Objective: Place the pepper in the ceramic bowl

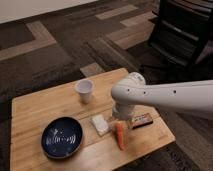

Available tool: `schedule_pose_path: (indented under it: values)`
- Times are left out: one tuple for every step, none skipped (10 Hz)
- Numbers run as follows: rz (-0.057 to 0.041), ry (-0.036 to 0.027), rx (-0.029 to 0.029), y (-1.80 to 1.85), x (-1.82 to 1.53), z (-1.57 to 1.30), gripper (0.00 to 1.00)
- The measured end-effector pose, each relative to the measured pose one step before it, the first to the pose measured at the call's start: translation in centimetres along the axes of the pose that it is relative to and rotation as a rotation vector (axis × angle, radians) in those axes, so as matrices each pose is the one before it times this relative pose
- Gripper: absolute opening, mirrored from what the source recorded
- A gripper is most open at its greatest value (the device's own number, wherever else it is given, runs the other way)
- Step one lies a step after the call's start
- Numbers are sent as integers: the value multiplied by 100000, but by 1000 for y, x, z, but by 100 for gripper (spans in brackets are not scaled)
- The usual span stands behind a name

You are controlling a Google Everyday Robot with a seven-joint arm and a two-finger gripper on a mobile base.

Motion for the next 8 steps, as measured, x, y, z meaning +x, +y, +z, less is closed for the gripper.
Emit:
schedule_pose_path:
  values:
    - [-12745, -191, 524, 270, 546, 683, 65]
    - [-9827, -735, -634, 514, 341, 336, 65]
    - [-13807, -1333, -456, 512, 479, 434, 65]
    - [-7004, -266, -296, 133, 374, 223, 65]
    - [-8128, 222, -456, -136, 504, 410, 65]
    - [-4526, 729, 294, -252, 272, 412, 65]
    - [-5647, 1607, 1096, -591, 390, 682, 65]
    - [-3701, 1766, 368, -355, 345, 733, 65]
